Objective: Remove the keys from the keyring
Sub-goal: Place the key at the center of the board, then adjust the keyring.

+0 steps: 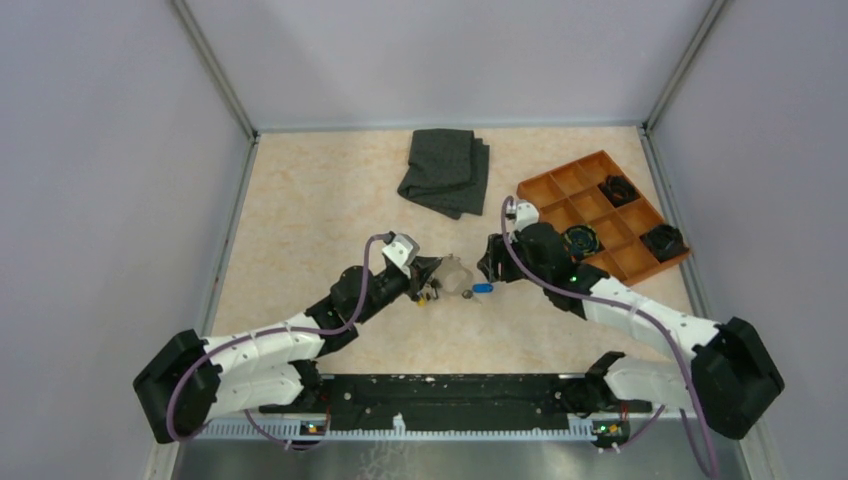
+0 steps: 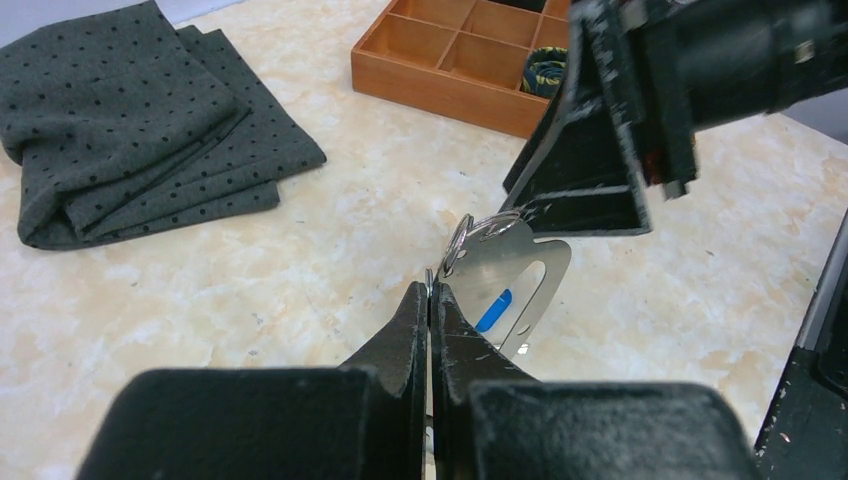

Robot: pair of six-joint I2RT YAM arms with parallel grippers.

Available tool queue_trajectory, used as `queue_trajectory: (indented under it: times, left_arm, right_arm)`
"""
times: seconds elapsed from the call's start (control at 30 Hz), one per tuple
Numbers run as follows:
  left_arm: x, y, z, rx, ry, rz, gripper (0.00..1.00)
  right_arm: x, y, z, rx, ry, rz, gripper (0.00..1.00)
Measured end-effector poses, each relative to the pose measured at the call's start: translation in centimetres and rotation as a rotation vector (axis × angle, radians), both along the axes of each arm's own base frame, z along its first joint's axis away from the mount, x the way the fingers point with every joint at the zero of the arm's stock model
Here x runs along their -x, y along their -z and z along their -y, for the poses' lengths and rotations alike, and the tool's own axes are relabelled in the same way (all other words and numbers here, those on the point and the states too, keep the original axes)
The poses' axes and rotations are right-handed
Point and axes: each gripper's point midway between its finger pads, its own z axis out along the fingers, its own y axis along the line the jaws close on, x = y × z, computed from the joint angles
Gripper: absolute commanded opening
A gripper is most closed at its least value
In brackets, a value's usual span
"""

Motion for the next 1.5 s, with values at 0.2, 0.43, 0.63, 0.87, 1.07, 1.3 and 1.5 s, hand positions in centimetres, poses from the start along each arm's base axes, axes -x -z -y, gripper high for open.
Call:
queue_trajectory:
  times: [0.2,0.43,0.63,0.87,1.07,1.3,1.5]
  left_arm:
    - [0.1,0.2,0.1,-0.001,0.009,-0.007,0.0]
    - [0.1,0.6,0.2,-0.005,0.014,-0.024,0.0]
    - [0.3,1.2,0.5,-0.014,0.039,-0.039,0.0]
    - [0.5,1.6,0.7,-0.021,0.057,-0.05,0.0]
    - [0.7,1.6,0.8,-0.02,0.065,-0.051,0.0]
    - [0.5,1.9,0.9,-0.023,0.065,-0.06,0.0]
    - [0.0,1.8,0.8,-0.016,0.047,-0.073,0.09]
  right_arm:
    - [1.5,-5.2,-0.5,-0.088,-0.104,0.12,0.62]
    - [3.6,-8.2,-1.7,-0.146,-0.255,0.189,0.62]
    - [5.6,-7.9,-3.7,-0.122,-0.373,0.198,0.57]
    - [5.3,-7.0,-6.4,-0.069,-0.443,0.171,0.45]
    - [4.5,-5.6,-6.9,-0.045,-0.429,0.138,0.29]
    - [4.4,-5.1,-7.2,-0.056,-0.408,0.101,0.03]
    - [4.5,-5.0,-7.5,-0.1,-0.37,0.047,0.0]
